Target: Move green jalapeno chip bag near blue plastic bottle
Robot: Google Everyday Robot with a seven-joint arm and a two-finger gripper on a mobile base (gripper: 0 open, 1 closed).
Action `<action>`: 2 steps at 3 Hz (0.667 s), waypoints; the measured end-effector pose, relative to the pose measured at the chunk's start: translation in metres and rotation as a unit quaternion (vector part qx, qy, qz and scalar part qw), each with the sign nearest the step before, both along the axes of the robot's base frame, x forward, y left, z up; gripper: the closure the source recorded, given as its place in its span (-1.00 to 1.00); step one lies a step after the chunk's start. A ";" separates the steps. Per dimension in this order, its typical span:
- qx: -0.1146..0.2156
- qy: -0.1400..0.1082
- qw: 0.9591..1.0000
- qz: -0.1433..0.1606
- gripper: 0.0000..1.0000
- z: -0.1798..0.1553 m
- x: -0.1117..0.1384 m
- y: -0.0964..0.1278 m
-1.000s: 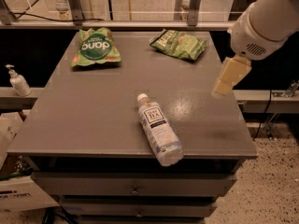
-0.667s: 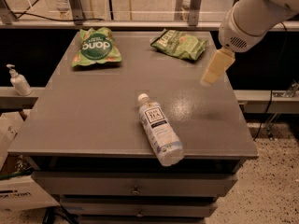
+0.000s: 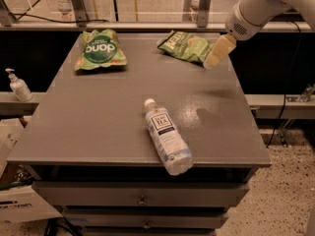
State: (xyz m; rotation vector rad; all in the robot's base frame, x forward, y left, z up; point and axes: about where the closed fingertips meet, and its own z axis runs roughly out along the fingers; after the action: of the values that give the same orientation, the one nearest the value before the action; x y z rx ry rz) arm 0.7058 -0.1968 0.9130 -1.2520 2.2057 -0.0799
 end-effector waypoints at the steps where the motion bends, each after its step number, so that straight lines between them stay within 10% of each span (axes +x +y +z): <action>1: 0.001 0.001 1.000 0.001 -1.00 -0.001 0.000 0.000; 2: 0.050 -0.005 0.999 -0.016 -1.00 -0.007 0.007 -0.003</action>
Offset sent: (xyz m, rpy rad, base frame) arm 0.0183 -0.0130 -0.0113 0.2666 -0.0349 -0.0931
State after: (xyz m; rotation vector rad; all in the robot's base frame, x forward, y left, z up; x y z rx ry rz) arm 0.7129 -0.1997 0.9056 -1.1601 2.1942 0.0120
